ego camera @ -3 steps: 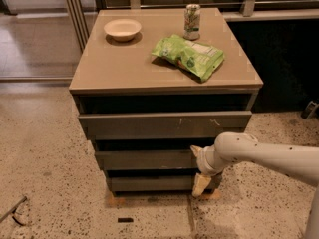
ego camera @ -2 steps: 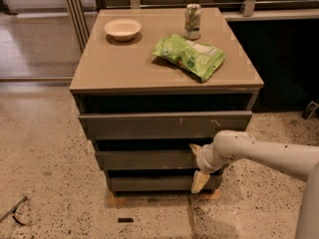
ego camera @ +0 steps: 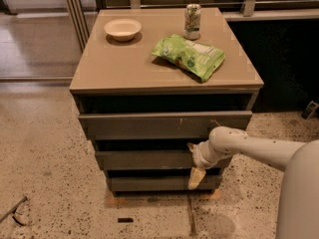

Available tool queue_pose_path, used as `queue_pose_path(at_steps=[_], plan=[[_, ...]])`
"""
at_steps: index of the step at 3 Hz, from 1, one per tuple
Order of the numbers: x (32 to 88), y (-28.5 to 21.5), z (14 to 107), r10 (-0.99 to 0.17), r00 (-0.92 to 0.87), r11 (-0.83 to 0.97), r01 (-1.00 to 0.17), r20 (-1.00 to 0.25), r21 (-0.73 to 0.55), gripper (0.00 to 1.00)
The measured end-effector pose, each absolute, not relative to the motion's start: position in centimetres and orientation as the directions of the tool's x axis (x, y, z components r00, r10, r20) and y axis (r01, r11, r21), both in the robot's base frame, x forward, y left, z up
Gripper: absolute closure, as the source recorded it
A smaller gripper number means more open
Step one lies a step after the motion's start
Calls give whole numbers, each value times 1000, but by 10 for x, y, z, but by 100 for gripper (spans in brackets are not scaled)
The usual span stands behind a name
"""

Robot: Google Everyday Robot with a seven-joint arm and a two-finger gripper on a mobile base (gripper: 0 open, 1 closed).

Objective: Open middle drawer

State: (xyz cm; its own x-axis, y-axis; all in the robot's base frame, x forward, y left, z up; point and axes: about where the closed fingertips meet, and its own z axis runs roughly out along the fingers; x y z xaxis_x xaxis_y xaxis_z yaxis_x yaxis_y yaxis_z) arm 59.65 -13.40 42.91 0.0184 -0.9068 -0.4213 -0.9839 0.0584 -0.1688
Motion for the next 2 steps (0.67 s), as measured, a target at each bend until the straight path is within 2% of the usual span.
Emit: queue_pose_path(at_steps=[2], plan=[[612, -126, 408, -906, 1, 63, -988, -422, -138, 0]])
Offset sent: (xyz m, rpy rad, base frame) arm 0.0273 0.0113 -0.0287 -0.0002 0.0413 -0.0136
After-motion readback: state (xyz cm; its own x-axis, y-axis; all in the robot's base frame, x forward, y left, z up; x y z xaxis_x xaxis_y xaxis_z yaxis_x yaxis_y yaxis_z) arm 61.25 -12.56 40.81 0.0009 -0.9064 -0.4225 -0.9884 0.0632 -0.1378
